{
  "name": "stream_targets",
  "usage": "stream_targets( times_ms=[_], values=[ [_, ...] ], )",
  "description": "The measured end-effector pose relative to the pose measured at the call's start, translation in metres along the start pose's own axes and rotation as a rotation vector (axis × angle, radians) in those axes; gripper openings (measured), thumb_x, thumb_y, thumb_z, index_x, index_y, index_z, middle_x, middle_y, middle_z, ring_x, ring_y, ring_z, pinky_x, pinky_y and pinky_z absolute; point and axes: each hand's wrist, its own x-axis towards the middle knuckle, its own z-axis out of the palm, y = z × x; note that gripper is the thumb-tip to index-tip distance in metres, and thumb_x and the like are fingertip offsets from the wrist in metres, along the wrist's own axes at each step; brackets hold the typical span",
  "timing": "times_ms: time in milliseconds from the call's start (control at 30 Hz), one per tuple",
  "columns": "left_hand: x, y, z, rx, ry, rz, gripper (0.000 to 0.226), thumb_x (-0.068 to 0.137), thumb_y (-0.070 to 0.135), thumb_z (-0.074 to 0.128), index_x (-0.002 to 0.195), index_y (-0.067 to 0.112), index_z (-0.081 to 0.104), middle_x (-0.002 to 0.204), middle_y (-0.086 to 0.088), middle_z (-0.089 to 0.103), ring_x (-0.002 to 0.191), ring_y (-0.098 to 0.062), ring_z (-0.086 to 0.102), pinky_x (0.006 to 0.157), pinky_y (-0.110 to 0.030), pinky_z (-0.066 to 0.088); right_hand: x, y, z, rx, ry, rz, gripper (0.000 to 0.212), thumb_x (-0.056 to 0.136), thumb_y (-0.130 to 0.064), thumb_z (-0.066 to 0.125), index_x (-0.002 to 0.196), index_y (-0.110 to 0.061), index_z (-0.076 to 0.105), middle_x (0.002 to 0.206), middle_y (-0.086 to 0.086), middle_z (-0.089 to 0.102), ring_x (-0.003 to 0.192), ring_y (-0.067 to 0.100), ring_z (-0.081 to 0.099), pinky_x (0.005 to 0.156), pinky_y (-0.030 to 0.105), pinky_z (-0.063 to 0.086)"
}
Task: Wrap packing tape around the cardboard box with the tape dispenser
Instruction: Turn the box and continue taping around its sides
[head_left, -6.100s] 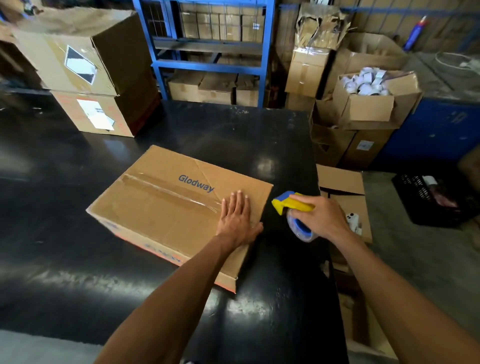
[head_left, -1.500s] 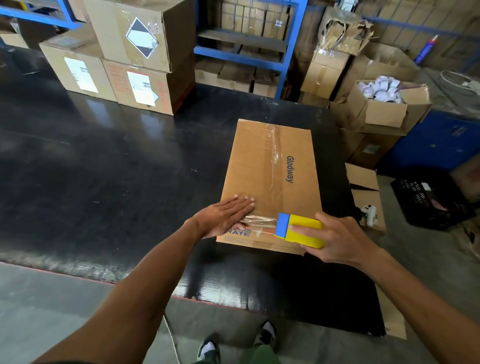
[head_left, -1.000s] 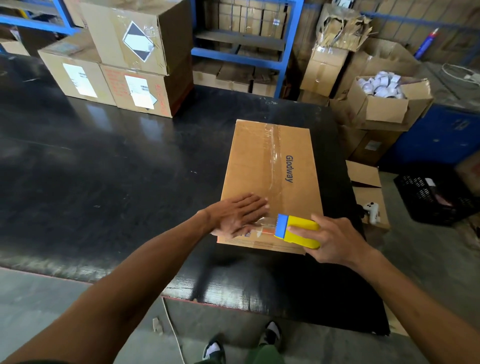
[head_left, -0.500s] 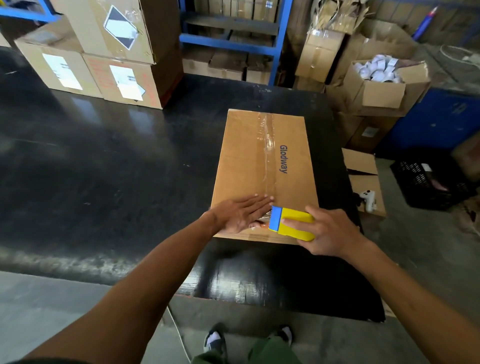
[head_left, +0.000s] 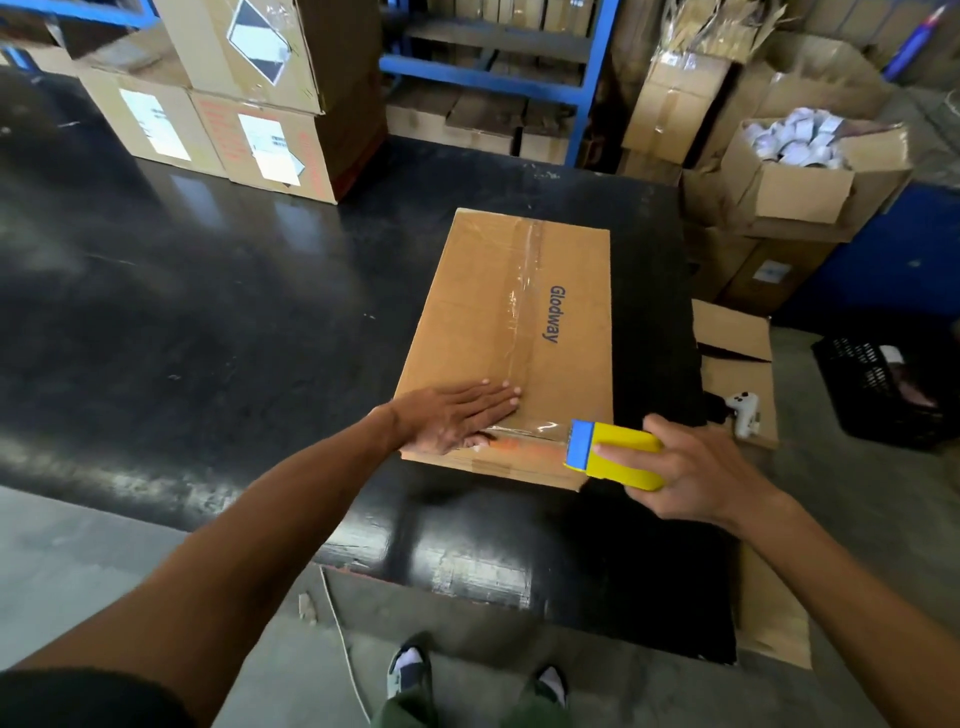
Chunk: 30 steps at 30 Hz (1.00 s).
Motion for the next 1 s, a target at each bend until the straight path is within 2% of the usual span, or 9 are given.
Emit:
stream_targets(
  times_ms=[100, 200, 367, 567, 733, 867, 1000],
  values=[
    [0.006, 0.007, -0.008, -0.004, -0.015, -0.002, 0.065, 0.104, 0.043, 0.028, 0.153, 0.001, 0.026, 0.16, -0.017, 0.028, 0.149, -0.029, 0.026, 0.122, -0.044, 0.015, 0.002, 0.005, 0.002, 0.011, 0.0, -0.031, 0.065, 0.06, -0.039, 0.087, 0.122, -0.032, 0.067, 0.083, 0.005, 0.054, 0.051, 0.011, 0.036, 0.045, 0.021, 0.025],
    [0.035, 0.02, -0.009, 0.01, 0.025, -0.019, 0.066, 0.103, 0.045, 0.028, 0.151, -0.001, 0.033, 0.156, -0.019, 0.036, 0.145, -0.033, 0.033, 0.12, -0.045, 0.019, 0.003, 0.009, 0.003, 0.039, -0.009, -0.031, 0.062, 0.061, -0.039, 0.086, 0.121, -0.033, 0.069, 0.082, 0.005, 0.055, 0.047, 0.017, 0.044, 0.043, 0.021, 0.028],
    [0.072, 0.048, 0.001, -0.027, -0.014, -0.096, 0.067, 0.106, 0.045, 0.012, 0.154, 0.0, 0.025, 0.162, -0.016, 0.024, 0.15, -0.029, 0.02, 0.123, -0.042, 0.015, 0.002, 0.012, 0.007, 0.049, 0.0, -0.026, 0.059, 0.06, -0.041, 0.086, 0.117, -0.036, 0.071, 0.082, 0.007, 0.058, 0.046, 0.021, 0.048, 0.044, 0.021, 0.03],
    [0.071, 0.046, 0.003, 0.009, 0.0, -0.097, 0.065, 0.107, 0.044, 0.027, 0.153, -0.001, 0.026, 0.161, -0.016, 0.023, 0.151, -0.028, 0.019, 0.123, -0.041, 0.02, -0.002, 0.018, 0.015, 0.052, 0.002, -0.041, 0.059, 0.062, -0.043, 0.085, 0.119, -0.037, 0.07, 0.083, 0.008, 0.058, 0.048, 0.022, 0.051, 0.041, 0.025, 0.041],
    [0.07, 0.047, 0.002, 0.02, 0.024, -0.093, 0.065, 0.106, 0.043, 0.034, 0.152, -0.002, 0.028, 0.161, -0.017, 0.026, 0.15, -0.028, 0.022, 0.121, -0.042, 0.024, -0.004, 0.023, 0.014, 0.062, 0.0, -0.094, 0.058, 0.069, -0.046, 0.077, 0.125, -0.037, 0.064, 0.085, 0.008, 0.057, 0.051, 0.021, 0.051, 0.041, 0.026, 0.042],
    [0.068, 0.047, 0.002, 0.028, 0.023, -0.103, 0.065, 0.107, 0.043, 0.035, 0.153, -0.001, 0.026, 0.161, -0.017, 0.024, 0.151, -0.027, 0.021, 0.121, -0.042, 0.024, -0.016, 0.037, 0.004, 0.053, -0.011, -0.106, 0.054, 0.076, -0.05, 0.067, 0.129, -0.037, 0.061, 0.085, 0.005, 0.054, 0.052, 0.017, 0.048, 0.042, 0.023, 0.036],
    [0.071, 0.047, 0.0, 0.031, 0.022, -0.095, 0.065, 0.107, 0.042, 0.035, 0.153, -0.001, 0.024, 0.162, -0.017, 0.022, 0.151, -0.027, 0.018, 0.122, -0.041, 0.021, -0.044, 0.071, 0.0, 0.029, -0.002, -0.061, 0.055, 0.076, -0.051, 0.063, 0.13, -0.037, 0.058, 0.087, 0.005, 0.053, 0.052, 0.018, 0.049, 0.041, 0.027, 0.042]
  ],
)
